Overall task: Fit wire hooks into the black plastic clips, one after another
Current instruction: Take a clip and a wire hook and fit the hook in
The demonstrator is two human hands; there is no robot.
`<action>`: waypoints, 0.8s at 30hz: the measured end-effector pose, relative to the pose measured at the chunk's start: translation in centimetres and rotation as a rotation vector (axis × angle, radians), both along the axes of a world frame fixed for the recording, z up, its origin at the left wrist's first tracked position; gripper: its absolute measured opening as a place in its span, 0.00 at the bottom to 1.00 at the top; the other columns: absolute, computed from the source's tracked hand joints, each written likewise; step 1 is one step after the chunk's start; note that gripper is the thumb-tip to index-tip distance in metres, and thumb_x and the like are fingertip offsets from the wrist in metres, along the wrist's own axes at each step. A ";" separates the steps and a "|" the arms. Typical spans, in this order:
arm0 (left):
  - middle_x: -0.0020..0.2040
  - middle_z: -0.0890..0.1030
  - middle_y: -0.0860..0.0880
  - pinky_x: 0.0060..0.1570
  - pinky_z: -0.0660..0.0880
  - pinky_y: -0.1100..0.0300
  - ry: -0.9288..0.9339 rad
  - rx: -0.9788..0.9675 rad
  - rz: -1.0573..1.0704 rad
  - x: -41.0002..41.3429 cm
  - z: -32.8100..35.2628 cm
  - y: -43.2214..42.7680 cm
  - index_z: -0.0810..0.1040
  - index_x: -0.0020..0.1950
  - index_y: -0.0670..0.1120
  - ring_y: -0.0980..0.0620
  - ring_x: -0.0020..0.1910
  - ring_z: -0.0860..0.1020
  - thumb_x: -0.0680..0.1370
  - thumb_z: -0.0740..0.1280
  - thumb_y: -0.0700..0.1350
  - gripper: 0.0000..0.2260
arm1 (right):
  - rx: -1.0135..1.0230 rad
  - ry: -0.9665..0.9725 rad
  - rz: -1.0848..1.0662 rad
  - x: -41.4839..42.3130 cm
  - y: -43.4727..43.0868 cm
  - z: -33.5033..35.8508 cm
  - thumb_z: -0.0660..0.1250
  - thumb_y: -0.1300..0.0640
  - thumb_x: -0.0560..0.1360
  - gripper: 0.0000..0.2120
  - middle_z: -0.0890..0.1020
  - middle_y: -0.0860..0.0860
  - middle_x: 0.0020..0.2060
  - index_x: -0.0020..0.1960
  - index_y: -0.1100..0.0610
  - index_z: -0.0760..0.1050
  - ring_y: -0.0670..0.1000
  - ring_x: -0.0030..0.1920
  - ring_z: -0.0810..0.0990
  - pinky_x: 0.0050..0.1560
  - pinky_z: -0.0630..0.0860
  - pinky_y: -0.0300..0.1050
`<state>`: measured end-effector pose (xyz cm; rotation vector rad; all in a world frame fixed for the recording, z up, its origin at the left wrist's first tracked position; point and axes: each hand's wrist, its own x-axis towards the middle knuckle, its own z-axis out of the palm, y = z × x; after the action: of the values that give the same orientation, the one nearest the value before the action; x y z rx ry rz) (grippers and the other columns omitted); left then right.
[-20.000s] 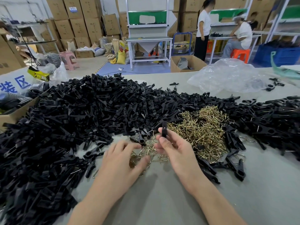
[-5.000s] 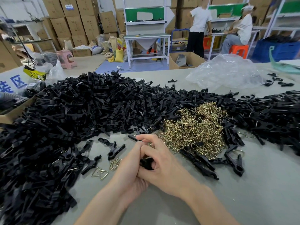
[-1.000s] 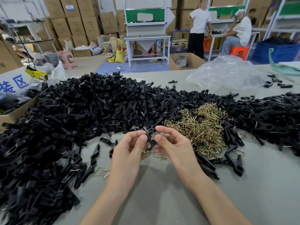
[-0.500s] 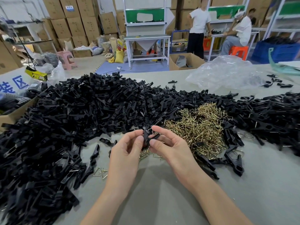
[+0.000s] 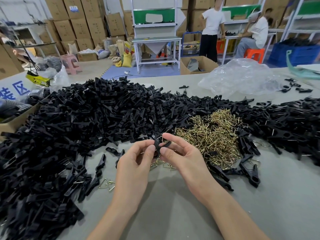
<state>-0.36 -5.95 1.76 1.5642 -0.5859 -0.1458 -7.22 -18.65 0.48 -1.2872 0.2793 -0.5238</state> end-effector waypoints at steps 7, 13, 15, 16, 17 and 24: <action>0.46 0.86 0.55 0.52 0.80 0.55 0.006 -0.023 0.016 0.0 -0.2 -0.1 0.82 0.51 0.53 0.54 0.47 0.85 0.81 0.67 0.42 0.07 | 0.005 -0.010 0.006 -0.1 0.0 0.1 0.74 0.63 0.75 0.18 0.87 0.52 0.49 0.61 0.47 0.82 0.49 0.49 0.85 0.58 0.81 0.45; 0.46 0.86 0.54 0.52 0.80 0.54 0.010 -0.042 0.034 -0.1 -0.4 -0.3 0.83 0.52 0.52 0.54 0.47 0.85 0.81 0.67 0.41 0.07 | 0.006 -0.007 0.010 -0.1 0.0 0.1 0.74 0.63 0.75 0.18 0.87 0.52 0.50 0.61 0.47 0.82 0.49 0.49 0.85 0.57 0.81 0.44; 0.46 0.86 0.54 0.51 0.81 0.56 0.010 -0.047 0.035 -0.1 -0.4 -0.3 0.83 0.51 0.52 0.55 0.47 0.85 0.81 0.66 0.41 0.07 | -0.006 -0.003 0.007 -0.1 0.0 0.1 0.74 0.63 0.75 0.18 0.87 0.53 0.51 0.62 0.47 0.81 0.49 0.49 0.85 0.59 0.81 0.45; 0.46 0.86 0.55 0.50 0.81 0.57 0.010 -0.049 0.036 -0.1 -0.4 -0.3 0.83 0.51 0.53 0.55 0.47 0.85 0.81 0.66 0.41 0.08 | -0.011 -0.001 0.009 -0.1 0.0 0.1 0.73 0.63 0.76 0.18 0.86 0.53 0.51 0.62 0.47 0.81 0.49 0.49 0.85 0.60 0.80 0.45; 0.46 0.86 0.55 0.50 0.81 0.59 0.011 -0.049 0.037 -0.1 -0.3 -0.3 0.83 0.51 0.53 0.55 0.47 0.85 0.81 0.66 0.41 0.08 | -0.014 0.001 0.013 -0.2 0.0 0.2 0.73 0.63 0.76 0.18 0.86 0.52 0.51 0.62 0.46 0.81 0.49 0.50 0.85 0.60 0.80 0.45; 0.45 0.86 0.54 0.47 0.79 0.67 0.011 -0.044 0.072 -0.2 -0.1 -0.3 0.82 0.51 0.53 0.55 0.45 0.85 0.81 0.66 0.41 0.08 | -0.031 0.008 0.040 -0.2 0.1 0.1 0.72 0.63 0.77 0.17 0.86 0.52 0.52 0.62 0.48 0.82 0.50 0.54 0.85 0.62 0.80 0.47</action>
<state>-0.57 -6.20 1.66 1.5383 -0.5205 -0.0863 -7.46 -18.54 0.62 -1.3229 0.2518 -0.4905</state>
